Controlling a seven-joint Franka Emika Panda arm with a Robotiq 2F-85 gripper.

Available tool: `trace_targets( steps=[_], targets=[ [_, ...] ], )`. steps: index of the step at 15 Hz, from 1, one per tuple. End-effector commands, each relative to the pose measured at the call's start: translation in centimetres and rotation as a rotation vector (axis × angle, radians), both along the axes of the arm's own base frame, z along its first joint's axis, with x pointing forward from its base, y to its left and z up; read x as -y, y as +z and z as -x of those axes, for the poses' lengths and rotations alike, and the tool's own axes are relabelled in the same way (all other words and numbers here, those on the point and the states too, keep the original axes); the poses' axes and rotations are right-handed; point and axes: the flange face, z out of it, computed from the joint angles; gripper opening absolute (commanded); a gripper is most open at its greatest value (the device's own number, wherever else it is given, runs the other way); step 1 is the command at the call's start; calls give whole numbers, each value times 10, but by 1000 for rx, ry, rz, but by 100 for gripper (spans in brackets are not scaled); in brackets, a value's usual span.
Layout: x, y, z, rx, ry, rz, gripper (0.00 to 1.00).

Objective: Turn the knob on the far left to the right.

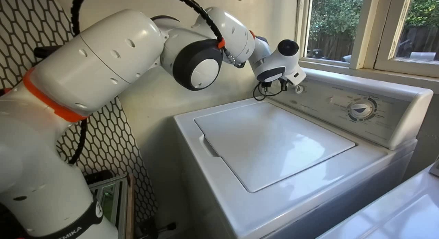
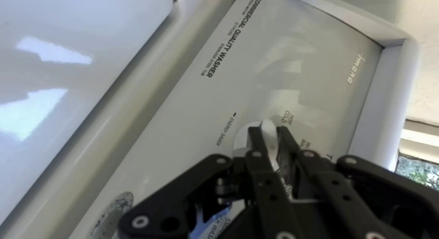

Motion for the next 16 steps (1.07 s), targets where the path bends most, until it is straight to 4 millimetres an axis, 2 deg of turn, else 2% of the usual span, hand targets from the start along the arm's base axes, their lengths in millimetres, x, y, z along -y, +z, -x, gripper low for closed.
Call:
trace_targets(
  steps=[1, 12, 13, 14, 16],
  targets=[
    [-25, 19, 4, 19, -45, -164, 4],
    [-20, 7, 11, -5, -210, -400, 4],
    [-22, 9, 12, 26, -195, -391, 40],
    [-25, 10, 14, 40, -181, -384, 40],
    [-30, 10, 18, 62, -149, -361, 53]
  ],
)
